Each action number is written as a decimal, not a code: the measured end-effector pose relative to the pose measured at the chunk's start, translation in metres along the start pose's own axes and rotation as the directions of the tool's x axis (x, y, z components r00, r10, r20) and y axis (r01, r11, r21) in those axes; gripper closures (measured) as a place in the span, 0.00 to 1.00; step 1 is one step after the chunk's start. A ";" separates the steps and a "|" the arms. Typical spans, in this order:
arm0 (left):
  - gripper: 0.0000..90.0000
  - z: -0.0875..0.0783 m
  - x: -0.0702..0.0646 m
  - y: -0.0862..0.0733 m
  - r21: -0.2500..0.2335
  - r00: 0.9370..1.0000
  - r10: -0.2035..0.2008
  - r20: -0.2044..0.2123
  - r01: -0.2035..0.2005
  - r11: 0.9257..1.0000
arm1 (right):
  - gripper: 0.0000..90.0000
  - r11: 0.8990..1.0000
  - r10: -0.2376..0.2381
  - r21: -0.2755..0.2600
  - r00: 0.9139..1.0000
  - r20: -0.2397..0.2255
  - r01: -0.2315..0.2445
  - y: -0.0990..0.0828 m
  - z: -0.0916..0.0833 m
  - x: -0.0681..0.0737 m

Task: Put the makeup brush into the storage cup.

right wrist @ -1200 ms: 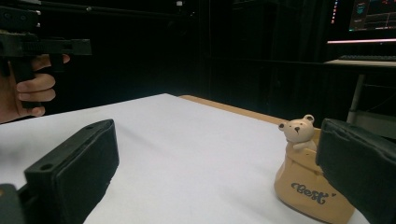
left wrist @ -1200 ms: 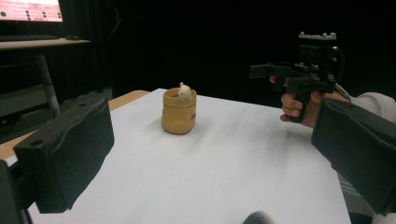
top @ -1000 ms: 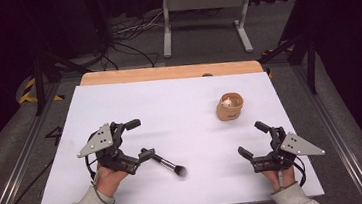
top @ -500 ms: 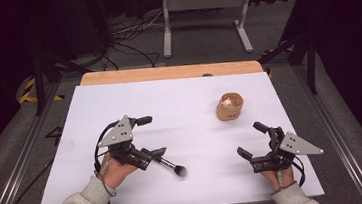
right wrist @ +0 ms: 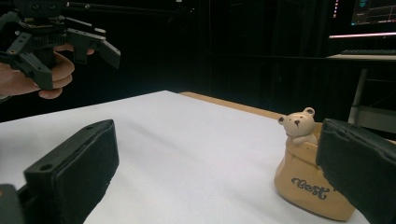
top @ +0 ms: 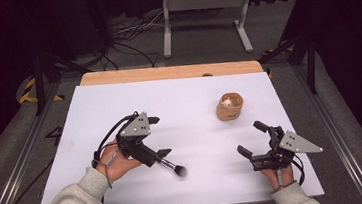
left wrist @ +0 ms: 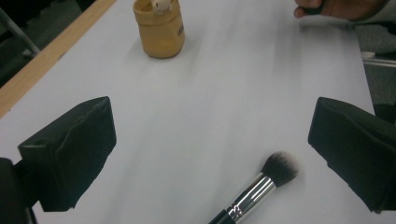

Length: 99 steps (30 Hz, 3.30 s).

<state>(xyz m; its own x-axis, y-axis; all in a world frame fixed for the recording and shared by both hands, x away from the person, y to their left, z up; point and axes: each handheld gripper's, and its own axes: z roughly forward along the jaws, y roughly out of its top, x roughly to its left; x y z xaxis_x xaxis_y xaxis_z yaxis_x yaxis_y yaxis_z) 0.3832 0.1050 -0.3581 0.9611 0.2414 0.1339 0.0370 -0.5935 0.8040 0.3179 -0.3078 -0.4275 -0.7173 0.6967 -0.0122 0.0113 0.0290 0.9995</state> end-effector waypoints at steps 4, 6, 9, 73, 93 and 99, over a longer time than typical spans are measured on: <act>0.02 0.005 0.000 0.007 0.068 0.999 0.049 0.000 -0.049 0.997 | 0.00 1.000 0.002 -0.005 1.000 0.005 -0.002 0.000 -0.003 -0.001; 0.02 0.007 0.000 0.009 0.097 0.998 0.064 -0.001 -0.064 0.993 | 0.00 1.000 0.003 -0.001 1.000 0.004 -0.003 0.000 -0.003 -0.001; 0.02 0.008 0.002 0.011 0.144 0.997 0.070 0.010 -0.071 0.987 | 0.00 1.000 0.005 0.001 1.000 0.003 -0.005 0.000 -0.003 -0.001; 0.16 0.071 0.013 -0.012 0.668 0.984 -0.039 0.176 -0.090 0.739 | 0.00 0.997 0.078 0.030 0.996 -0.039 -0.077 -0.006 -0.001 -0.004; 0.31 0.081 0.010 -0.021 0.683 0.977 -0.011 0.213 -0.140 0.717 | 0.00 0.995 0.092 0.035 0.994 -0.056 -0.090 -0.007 -0.001 -0.004; 0.35 0.084 0.009 -0.023 0.698 0.975 -0.037 0.218 -0.129 0.704 | 0.00 0.995 0.098 0.035 0.993 -0.061 -0.096 -0.007 -0.001 -0.004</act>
<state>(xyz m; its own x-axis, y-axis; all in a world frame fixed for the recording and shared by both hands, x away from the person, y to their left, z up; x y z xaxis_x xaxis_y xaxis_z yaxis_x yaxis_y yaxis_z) 0.4143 0.0560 -0.4238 0.9956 0.0906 -0.0256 0.0934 -0.9851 0.1445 0.3201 -0.3120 -0.4346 -0.7540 0.6510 0.0878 0.1045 -0.0131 0.9944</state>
